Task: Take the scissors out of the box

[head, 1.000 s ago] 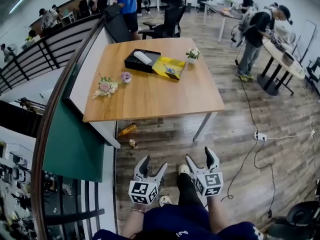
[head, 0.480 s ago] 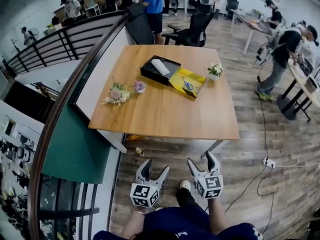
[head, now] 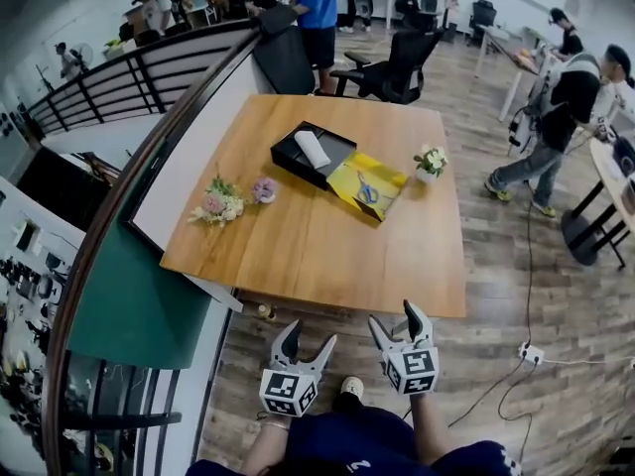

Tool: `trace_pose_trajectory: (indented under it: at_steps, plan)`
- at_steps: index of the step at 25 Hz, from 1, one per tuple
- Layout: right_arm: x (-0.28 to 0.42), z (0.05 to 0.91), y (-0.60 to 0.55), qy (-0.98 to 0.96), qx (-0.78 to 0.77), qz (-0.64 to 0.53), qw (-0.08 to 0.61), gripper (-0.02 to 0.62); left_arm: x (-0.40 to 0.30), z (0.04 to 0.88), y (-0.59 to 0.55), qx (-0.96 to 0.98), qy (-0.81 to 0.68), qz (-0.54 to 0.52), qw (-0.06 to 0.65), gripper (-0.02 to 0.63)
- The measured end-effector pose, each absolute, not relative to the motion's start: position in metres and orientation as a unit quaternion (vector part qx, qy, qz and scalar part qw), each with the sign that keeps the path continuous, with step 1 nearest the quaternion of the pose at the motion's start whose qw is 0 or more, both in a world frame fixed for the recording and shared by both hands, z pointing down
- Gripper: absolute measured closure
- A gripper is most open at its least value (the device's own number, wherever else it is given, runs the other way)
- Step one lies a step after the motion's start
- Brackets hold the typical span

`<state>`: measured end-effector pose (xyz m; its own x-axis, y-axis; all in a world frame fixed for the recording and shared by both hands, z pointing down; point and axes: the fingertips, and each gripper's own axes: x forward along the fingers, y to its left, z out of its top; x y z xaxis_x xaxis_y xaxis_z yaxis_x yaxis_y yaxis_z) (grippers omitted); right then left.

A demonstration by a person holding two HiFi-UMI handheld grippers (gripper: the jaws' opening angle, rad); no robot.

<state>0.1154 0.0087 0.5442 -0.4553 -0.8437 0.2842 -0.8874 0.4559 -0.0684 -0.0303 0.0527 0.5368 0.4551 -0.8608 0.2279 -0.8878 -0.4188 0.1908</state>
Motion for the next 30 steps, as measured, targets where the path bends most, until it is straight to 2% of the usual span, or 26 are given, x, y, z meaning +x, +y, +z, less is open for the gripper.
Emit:
trace_pose_trajectory:
  at_steps: [14, 20, 24, 30]
  plan:
    - [0.156, 0.562, -0.027, -0.847, 0.506, 0.115, 0.119, 0.259, 0.014, 0.550, 0.013, 0.838, -0.519, 0.060, 0.156, 0.287]
    - [0.149, 0.570, -0.036, -0.849, 0.498, 0.083, 0.155, 0.264, 0.017, 0.555, -0.007, 0.846, -0.506, 0.070, 0.154, 0.288]
    - [0.149, 0.573, -0.054, -0.843, 0.508, 0.116, 0.133, 0.264, 0.022, 0.555, -0.031, 0.857, -0.487, 0.076, 0.150, 0.288]
    - [0.150, 0.573, -0.102, -0.823, 0.539, 0.116, 0.138, 0.267, 0.011, 0.551, -0.088, 0.869, -0.468, 0.075, 0.142, 0.288]
